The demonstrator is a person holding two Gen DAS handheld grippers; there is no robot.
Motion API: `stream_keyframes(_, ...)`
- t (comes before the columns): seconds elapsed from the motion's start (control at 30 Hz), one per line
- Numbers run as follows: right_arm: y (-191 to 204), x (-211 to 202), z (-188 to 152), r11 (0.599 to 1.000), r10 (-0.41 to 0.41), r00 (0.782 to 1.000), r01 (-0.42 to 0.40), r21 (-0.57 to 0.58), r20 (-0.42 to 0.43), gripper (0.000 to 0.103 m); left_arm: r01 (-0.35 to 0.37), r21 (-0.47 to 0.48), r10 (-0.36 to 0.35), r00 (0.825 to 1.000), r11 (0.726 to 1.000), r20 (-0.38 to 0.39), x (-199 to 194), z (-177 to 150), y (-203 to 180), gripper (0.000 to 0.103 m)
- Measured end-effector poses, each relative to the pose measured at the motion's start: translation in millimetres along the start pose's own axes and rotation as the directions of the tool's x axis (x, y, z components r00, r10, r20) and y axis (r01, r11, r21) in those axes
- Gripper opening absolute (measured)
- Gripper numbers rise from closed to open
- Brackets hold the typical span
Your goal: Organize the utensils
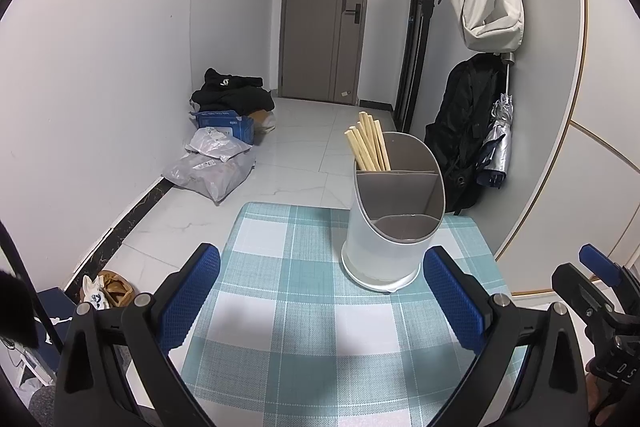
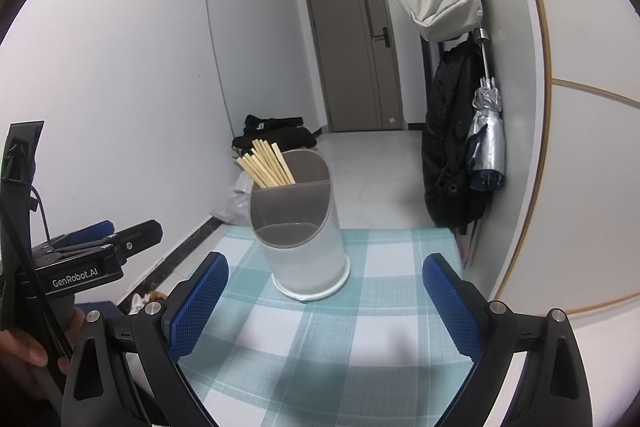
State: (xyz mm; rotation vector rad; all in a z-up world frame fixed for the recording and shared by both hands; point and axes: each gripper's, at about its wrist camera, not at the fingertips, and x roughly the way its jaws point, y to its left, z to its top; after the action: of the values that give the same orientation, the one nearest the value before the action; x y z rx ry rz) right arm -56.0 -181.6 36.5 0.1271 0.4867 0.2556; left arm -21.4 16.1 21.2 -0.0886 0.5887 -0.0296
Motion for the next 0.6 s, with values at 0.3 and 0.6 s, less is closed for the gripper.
stream_keyframes(0.3,-0.1,-0.4,-1.1,1.000,0.001,1.000,-0.001,0.000,0.002,0.099,0.001,0.002,-0.001,1.000,1.000,0.003,-0.3,-0.5,-2.0,0.100)
stream_keyframes(0.6,0.1,-0.5,-1.3,1.000,0.000,1.000,0.000,-0.002,0.001,0.099,0.010,0.006,-0.010,1.000,1.000,0.004,-1.2,0.1,-2.2,0.100)
